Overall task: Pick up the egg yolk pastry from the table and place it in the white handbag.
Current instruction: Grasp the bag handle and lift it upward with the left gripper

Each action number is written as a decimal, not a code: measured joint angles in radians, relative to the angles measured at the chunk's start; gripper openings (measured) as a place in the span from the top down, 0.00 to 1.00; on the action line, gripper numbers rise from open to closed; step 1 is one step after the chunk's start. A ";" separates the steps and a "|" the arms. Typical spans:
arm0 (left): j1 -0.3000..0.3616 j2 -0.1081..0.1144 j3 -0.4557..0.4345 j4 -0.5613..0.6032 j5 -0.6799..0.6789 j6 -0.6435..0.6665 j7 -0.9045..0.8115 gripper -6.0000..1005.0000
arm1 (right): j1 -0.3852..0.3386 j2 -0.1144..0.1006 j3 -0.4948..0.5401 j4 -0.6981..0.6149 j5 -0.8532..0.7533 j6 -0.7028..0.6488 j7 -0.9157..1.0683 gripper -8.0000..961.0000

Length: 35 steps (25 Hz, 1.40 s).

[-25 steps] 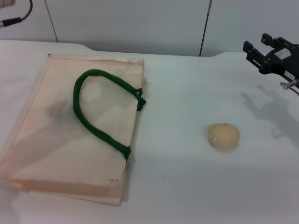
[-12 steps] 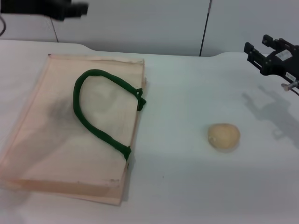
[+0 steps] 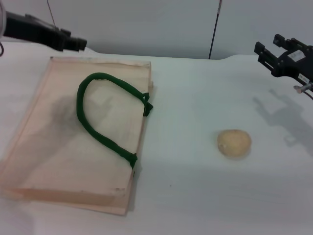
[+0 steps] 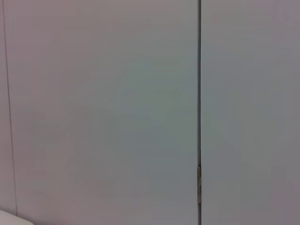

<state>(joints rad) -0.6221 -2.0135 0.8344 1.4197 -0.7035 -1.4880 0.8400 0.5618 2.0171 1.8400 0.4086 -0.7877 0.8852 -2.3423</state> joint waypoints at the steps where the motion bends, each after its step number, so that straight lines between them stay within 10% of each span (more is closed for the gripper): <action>1: -0.004 0.000 0.000 -0.016 0.011 0.003 0.001 0.51 | 0.000 0.000 -0.001 0.001 0.000 0.001 0.002 0.40; 35: -0.115 -0.006 0.012 -0.374 0.256 0.224 0.008 0.51 | -0.012 0.000 0.000 0.015 -0.039 0.090 -0.001 0.39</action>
<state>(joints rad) -0.7374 -2.0194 0.8465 1.0459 -0.4474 -1.2637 0.8477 0.5502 2.0171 1.8400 0.4233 -0.8268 0.9750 -2.3432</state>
